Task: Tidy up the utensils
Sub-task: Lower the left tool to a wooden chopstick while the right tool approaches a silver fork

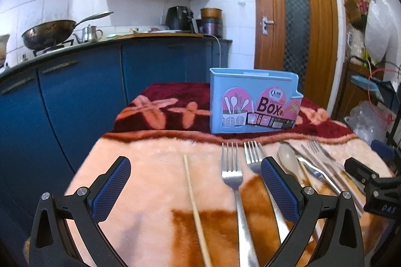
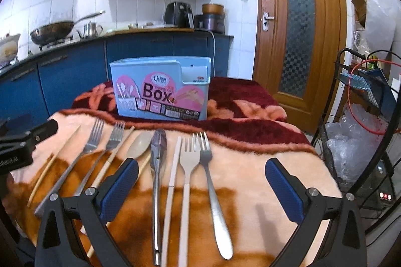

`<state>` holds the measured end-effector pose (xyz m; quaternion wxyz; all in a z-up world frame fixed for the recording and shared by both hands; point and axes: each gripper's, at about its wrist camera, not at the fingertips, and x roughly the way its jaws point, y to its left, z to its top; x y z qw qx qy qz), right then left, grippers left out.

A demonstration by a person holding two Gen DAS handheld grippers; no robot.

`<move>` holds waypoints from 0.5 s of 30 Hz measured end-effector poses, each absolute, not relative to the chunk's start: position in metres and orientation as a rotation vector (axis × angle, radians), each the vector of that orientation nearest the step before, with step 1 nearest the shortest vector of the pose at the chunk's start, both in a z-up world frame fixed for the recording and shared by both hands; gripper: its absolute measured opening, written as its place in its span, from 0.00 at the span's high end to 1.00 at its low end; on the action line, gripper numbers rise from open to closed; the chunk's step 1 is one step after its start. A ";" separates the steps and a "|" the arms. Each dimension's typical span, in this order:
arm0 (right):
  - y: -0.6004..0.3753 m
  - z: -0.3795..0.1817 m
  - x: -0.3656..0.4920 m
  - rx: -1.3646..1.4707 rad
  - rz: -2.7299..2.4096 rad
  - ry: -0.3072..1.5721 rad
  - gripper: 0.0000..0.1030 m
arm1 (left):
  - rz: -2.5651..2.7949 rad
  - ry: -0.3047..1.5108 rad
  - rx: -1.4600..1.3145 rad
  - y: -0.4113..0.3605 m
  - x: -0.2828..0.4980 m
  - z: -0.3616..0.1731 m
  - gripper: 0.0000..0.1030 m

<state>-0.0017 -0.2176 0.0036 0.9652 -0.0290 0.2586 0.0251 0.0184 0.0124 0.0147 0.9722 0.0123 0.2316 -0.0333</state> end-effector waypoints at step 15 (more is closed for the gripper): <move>-0.242 0.010 0.043 -0.086 0.144 0.914 0.36 | -0.162 0.799 0.126 0.023 0.054 0.009 0.05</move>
